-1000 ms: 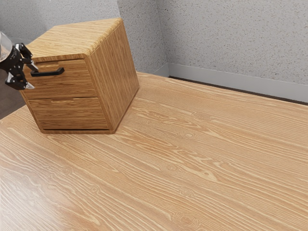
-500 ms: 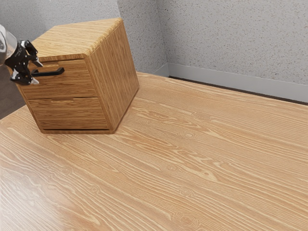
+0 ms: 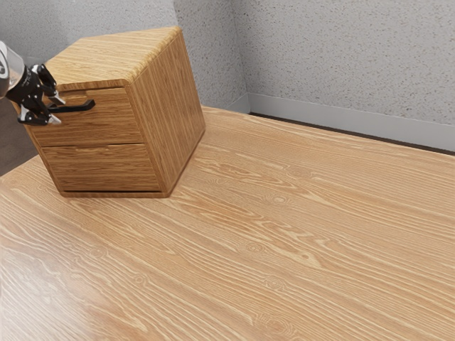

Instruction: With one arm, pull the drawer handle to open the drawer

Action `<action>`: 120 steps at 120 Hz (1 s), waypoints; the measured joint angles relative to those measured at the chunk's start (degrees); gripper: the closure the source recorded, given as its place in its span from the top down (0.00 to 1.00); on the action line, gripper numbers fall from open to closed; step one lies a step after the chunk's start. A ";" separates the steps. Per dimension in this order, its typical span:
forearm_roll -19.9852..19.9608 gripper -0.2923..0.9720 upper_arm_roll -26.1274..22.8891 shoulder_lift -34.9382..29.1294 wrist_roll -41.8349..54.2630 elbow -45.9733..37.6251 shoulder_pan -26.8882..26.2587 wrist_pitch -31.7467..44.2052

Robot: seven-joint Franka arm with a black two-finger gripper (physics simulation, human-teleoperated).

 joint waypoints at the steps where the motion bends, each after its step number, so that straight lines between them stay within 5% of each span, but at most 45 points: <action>1: 0.00 0.44 0.00 0.00 0.03 0.01 0.01 0.00; 120: -1.07 0.36 0.75 -0.75 1.66 -1.25 -1.63 -0.85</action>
